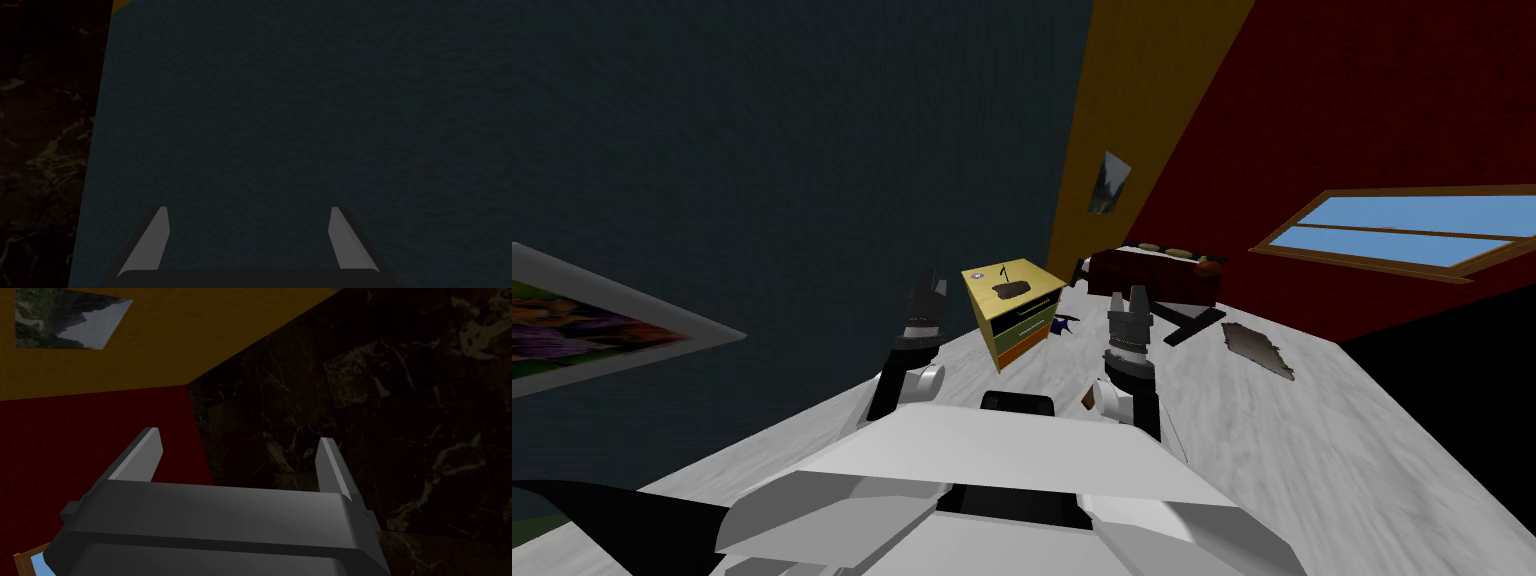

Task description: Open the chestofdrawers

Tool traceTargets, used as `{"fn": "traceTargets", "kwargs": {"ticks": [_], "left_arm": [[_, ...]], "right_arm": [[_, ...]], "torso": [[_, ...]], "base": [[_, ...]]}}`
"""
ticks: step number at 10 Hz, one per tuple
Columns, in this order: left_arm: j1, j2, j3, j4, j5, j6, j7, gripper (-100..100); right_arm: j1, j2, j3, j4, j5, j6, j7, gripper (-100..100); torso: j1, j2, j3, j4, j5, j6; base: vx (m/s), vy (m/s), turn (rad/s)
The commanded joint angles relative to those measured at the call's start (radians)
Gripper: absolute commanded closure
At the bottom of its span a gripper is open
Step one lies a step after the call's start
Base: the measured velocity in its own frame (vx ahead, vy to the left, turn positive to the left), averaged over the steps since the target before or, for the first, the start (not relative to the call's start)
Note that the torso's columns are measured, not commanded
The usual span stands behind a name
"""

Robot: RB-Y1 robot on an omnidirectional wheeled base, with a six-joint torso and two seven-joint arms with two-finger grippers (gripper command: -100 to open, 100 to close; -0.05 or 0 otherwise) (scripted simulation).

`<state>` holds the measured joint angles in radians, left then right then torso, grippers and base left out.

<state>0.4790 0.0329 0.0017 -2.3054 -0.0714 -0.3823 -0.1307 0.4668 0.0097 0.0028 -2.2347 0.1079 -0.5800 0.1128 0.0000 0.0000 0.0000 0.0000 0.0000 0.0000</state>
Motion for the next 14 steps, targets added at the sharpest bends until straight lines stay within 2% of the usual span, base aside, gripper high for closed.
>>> {"fn": "traceTargets", "kwargs": {"ticks": [1, 9, 10, 11, 12, 14], "left_arm": [[0.000, 0.000, 0.000, 0.000, 0.000, 0.000, 0.000, 0], [0.000, 0.000, 0.000, 0.000, 0.000, 0.000, 0.000, 0], [-0.002, 0.039, 0.005, 0.016, 0.005, -0.005, 0.002, -100], [-0.003, 0.053, 0.008, 0.028, 0.008, -0.008, 0.004, -100], [-0.007, 0.075, 0.017, 0.057, 0.015, -0.016, 0.008, -100], [-0.011, 0.089, 0.027, 0.093, 0.025, -0.026, 0.013, -100]], "right_arm": [[0.000, 0.000, 0.000, 0.000, 0.000, 0.000, 0.000, 0], [0.000, 0.000, 0.000, 0.000, 0.000, 0.000, 0.000, 0], [0.000, 0.000, 0.000, 0.000, 0.000, 0.000, 0.000, 0], [0.000, 0.000, 0.000, 0.000, 0.000, 0.000, 0.000, 0], [0.000, 0.000, 0.000, 0.000, 0.000, 0.000, 0.000, 0], [0.000, 0.000, 0.000, 0.000, 0.000, 0.000, 0.000, 0]], "torso": [[0.000, 0.040, -0.082, 0.041, 0.000, 0.000], [0.000, 0.618, -1.234, 0.617, 0.000, 0.000], [0.000, 0.691, -1.382, 0.691, 0.000, 0.000], [-0.002, 0.724, -1.451, 0.724, 0.000, 0.000], [-0.003, 0.732, -1.472, 0.733, -0.001, 0.000], [-0.003, 0.734, -1.478, 0.737, -0.001, 0.000]], "base": [[0.000, 0.000, 0.000], [0.000, 0.000, 0.000], [0.023, -0.035, 0.039], [0.057, -0.074, 0.052], [0.086, -0.143, 0.077], [0.107, -0.150, 0.076]]}}
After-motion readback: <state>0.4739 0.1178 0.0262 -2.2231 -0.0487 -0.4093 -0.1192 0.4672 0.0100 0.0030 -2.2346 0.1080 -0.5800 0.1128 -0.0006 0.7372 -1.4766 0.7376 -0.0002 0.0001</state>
